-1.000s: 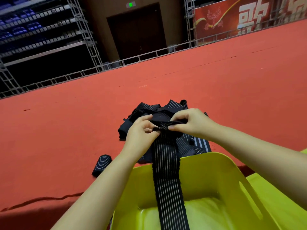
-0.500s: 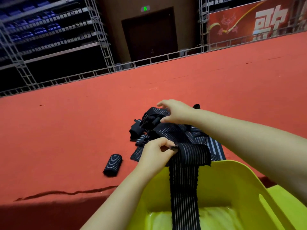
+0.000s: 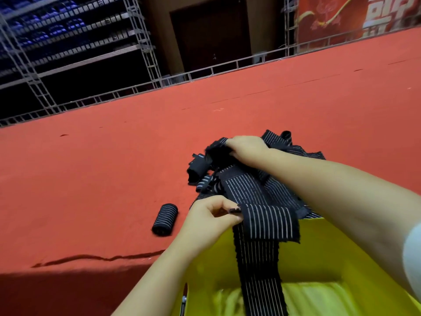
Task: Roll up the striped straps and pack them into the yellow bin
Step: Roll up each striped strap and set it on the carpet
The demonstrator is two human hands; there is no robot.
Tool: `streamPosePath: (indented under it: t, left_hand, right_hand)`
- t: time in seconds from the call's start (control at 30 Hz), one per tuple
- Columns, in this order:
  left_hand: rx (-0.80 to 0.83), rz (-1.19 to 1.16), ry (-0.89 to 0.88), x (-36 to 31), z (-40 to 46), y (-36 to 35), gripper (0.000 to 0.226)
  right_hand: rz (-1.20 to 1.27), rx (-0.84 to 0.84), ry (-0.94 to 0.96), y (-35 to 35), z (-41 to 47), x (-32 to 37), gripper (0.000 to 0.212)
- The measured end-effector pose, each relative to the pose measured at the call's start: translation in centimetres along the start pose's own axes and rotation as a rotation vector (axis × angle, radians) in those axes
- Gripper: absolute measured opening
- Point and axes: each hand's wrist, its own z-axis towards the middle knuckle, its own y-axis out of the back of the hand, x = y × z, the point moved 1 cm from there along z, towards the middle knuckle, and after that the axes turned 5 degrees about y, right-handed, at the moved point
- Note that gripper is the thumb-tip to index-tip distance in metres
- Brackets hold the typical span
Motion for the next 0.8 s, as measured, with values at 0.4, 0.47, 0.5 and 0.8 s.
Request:
streamPosePath:
  t: [0.4,0.47,0.5,0.8]
  left_hand:
    - [0.444,-0.046,-0.029,-1.6,-1.6,-1.6,0.016]
    - [0.480,-0.056,-0.019,-1.7,-1.6,-2.5,0.022]
    - [0.491,-0.057,-0.014,-1.9,-1.7,-2.8,0.023]
    - [0.461,-0.002,-0.053,-3.0,-2.7,-2.8,0.010]
  right_hand:
    - [0.406,-0.449,-0.718,2.7,-4.9,-6.9,0.056]
    - [0.392,-0.326,-0.488,3.3,-6.3,-4.1,0.051]
    - [0.430,-0.148,-0.420,3.1,-7.0,-2.7,0.053]
    - [1.192,0.392,-0.478,1.5,-9.5,0.3,0.019]
